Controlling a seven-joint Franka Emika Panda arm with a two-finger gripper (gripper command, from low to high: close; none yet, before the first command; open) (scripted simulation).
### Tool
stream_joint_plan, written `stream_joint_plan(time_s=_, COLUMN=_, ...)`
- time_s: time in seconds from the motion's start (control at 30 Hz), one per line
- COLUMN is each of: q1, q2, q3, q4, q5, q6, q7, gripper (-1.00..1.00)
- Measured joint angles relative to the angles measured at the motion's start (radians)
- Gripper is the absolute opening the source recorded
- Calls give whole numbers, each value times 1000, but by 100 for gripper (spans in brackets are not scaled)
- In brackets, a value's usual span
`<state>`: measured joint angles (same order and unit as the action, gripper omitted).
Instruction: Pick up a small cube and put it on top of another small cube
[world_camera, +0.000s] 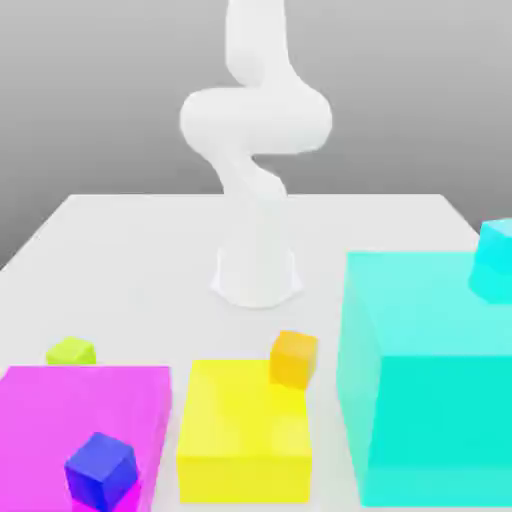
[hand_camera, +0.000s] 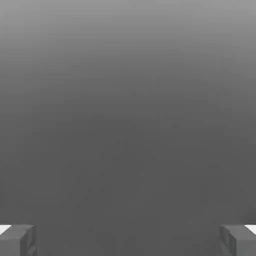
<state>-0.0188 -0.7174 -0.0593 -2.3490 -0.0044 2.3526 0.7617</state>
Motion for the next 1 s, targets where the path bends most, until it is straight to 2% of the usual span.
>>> stream_joint_plan(time_s=0.33, q1=-97, q2=371, q3=-269, q4=-211, q5=10, q6=235, q7=-191, gripper=0)
stream_joint_plan(time_s=0.53, q1=-165, q2=590, q3=-412, q4=-334, q5=50, q6=371, q7=-326, gripper=0)
stream_joint_plan(time_s=0.67, q1=-249, q2=741, q3=-471, q4=-415, q5=97, q6=461, q7=-430, gripper=0)
stream_joint_plan(time_s=0.8, q1=-324, q2=865, q3=-388, q4=-413, q5=250, q6=542, q7=-562, gripper=0)
stream_joint_plan(time_s=0.97, q1=-496, q2=1002, q3=-175, q4=-379, q5=431, q6=642, q7=-699, gripper=0)
stream_joint_plan(time_s=1.0, q1=-528, q2=1024, q3=-137, q4=-374, q5=455, q6=660, q7=-718, gripper=-100)
